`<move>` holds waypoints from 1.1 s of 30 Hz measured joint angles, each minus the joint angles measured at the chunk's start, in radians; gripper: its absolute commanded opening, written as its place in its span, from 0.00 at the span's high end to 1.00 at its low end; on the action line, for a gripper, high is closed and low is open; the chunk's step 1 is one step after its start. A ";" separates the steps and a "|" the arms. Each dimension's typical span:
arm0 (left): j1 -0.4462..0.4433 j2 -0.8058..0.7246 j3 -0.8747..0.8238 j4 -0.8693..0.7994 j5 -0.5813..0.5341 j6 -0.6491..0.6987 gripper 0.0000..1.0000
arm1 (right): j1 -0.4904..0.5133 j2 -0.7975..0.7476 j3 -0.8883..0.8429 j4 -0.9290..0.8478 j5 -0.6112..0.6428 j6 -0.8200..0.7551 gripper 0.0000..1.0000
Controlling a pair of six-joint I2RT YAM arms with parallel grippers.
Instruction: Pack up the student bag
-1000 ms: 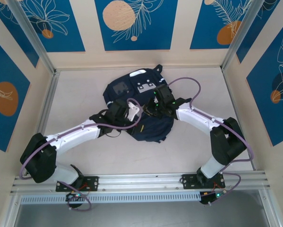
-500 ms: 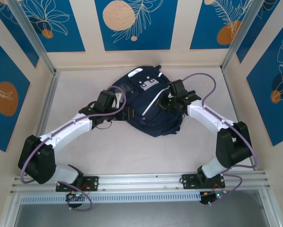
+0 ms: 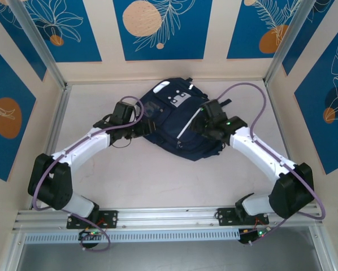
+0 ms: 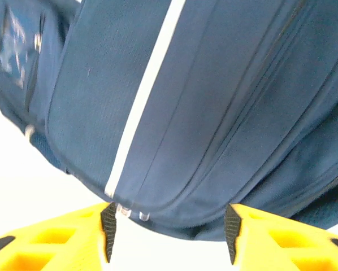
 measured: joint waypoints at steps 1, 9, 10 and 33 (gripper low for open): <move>0.006 0.000 0.000 -0.003 -0.007 -0.010 0.18 | 0.056 0.011 0.001 -0.019 0.030 0.018 0.50; 0.057 -0.012 -0.016 -0.026 -0.047 -0.059 0.12 | 0.294 0.280 0.121 -0.113 0.162 0.175 0.67; 0.062 -0.018 -0.021 -0.030 -0.049 -0.062 0.12 | 0.301 0.315 0.145 -0.119 0.170 0.190 0.69; 0.100 -0.052 -0.060 -0.052 -0.053 -0.067 0.12 | 0.284 0.549 0.311 -0.241 0.329 0.328 0.73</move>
